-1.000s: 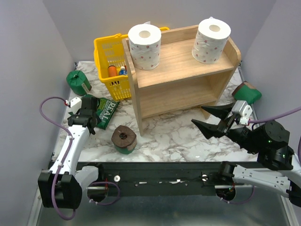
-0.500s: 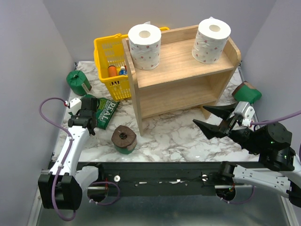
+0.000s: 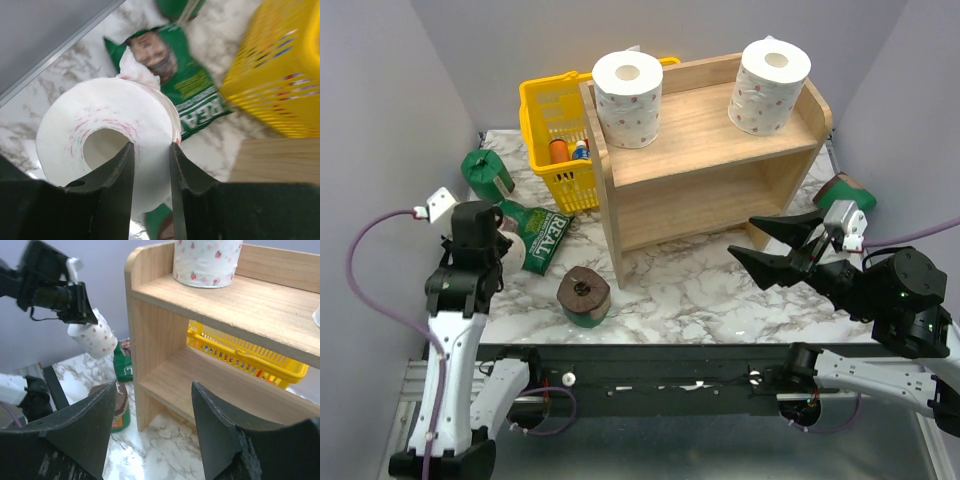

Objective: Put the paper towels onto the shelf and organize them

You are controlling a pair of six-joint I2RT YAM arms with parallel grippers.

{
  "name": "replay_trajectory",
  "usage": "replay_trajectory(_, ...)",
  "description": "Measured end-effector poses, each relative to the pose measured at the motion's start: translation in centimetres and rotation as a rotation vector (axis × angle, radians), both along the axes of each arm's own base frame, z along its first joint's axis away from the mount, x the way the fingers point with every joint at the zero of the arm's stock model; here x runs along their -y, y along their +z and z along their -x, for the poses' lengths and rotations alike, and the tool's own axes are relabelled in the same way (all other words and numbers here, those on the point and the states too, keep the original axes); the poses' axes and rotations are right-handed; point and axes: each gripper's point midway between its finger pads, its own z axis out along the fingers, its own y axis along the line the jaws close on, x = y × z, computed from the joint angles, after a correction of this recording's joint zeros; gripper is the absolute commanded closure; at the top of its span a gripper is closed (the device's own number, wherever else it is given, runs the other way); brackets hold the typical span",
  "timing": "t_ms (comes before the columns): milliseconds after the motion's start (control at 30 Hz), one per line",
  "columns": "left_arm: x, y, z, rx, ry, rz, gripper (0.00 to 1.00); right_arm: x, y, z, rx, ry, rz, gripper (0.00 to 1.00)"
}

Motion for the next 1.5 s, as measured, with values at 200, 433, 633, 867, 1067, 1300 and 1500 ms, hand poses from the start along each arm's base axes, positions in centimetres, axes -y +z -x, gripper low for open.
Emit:
replay_trajectory(200,2.2,12.2,1.9,0.406,-0.11,0.089,0.85,-0.2,2.6,0.0,-0.053,0.002,-0.095,0.3)
replay_trajectory(433,7.1,23.2,5.9,0.784,-0.4,0.183,0.85,-2.3,7.5,1.4,-0.026,0.127,-0.162,0.25)
replay_trajectory(633,11.8,29.6,9.5,0.964,-0.715,0.201,0.85,-5.1,10.8,2.9,0.067,0.273,-0.147,0.19)
replay_trajectory(867,14.5,33.7,13.7,1.11,-0.927,0.164,0.84,-8.8,13.2,4.5,0.156,0.45,-0.165,0.15)
replay_trajectory(1067,16.4,33.5,15.4,1.149,-1.077,0.172,0.84,-12.4,14.4,4.7,0.173,0.553,-0.207,0.14)
replay_trajectory(1300,18.0,33.4,17.0,1.196,-1.213,0.18,0.83,-15.2,13.6,4.9,0.123,0.645,-0.23,0.16)
replay_trajectory(1500,18.8,34.5,18.8,1.26,-1.306,0.181,0.82,-15.1,14.2,5.3,0.108,0.673,-0.278,0.18)
